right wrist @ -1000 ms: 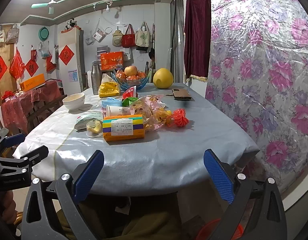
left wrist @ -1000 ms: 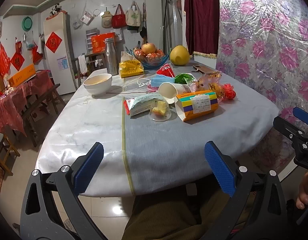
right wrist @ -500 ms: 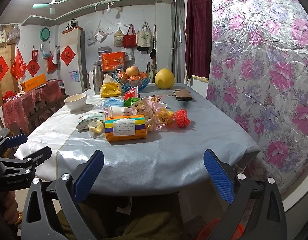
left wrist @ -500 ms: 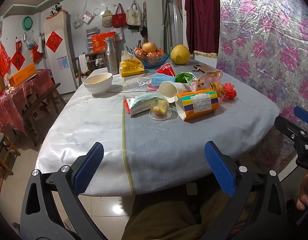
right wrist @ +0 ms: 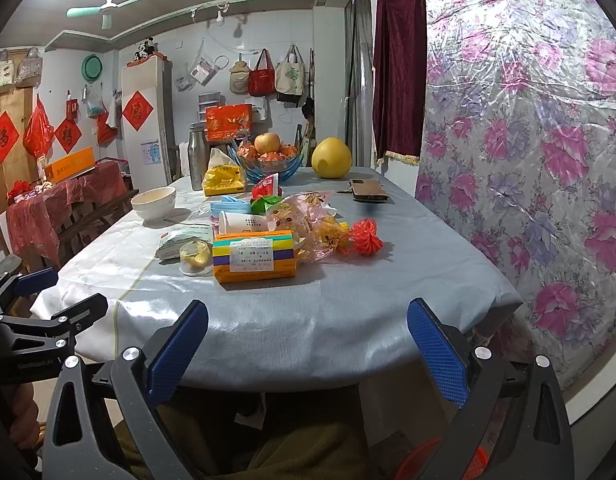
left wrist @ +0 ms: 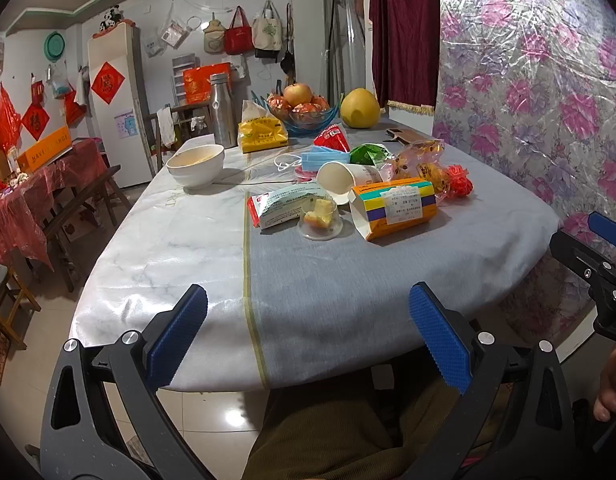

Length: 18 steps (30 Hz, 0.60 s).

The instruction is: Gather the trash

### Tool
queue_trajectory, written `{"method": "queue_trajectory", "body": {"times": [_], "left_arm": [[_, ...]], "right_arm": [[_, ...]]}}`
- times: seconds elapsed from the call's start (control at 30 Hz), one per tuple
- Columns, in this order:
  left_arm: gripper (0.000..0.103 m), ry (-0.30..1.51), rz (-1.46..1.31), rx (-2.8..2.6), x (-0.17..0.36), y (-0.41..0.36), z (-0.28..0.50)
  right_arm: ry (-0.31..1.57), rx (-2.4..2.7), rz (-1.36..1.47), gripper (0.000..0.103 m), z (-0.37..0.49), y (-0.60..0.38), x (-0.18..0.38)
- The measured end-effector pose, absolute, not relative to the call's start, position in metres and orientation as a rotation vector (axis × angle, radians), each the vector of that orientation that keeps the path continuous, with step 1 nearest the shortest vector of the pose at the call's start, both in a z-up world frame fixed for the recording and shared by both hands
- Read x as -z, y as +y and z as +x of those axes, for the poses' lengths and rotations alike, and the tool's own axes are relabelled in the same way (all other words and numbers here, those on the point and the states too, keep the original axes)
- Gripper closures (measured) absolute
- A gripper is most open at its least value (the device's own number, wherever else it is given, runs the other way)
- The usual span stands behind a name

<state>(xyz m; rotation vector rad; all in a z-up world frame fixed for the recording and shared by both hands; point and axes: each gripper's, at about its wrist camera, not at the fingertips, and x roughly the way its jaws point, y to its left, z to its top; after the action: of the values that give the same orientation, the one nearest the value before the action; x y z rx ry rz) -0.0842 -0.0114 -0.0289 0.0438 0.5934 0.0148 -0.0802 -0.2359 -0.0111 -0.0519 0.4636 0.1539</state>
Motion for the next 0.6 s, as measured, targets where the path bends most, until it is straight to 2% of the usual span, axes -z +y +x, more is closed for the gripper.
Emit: {"method": "queue_trajectory", "body": {"times": [0.6], "left_arm": [[0.006, 0.609, 0.041, -0.019, 0.0308, -0.0121, -0.0828]], "right_arm": [[0.526, -0.159, -0.046, 0.005, -0.0812, -0.2368, 0.0113]]}}
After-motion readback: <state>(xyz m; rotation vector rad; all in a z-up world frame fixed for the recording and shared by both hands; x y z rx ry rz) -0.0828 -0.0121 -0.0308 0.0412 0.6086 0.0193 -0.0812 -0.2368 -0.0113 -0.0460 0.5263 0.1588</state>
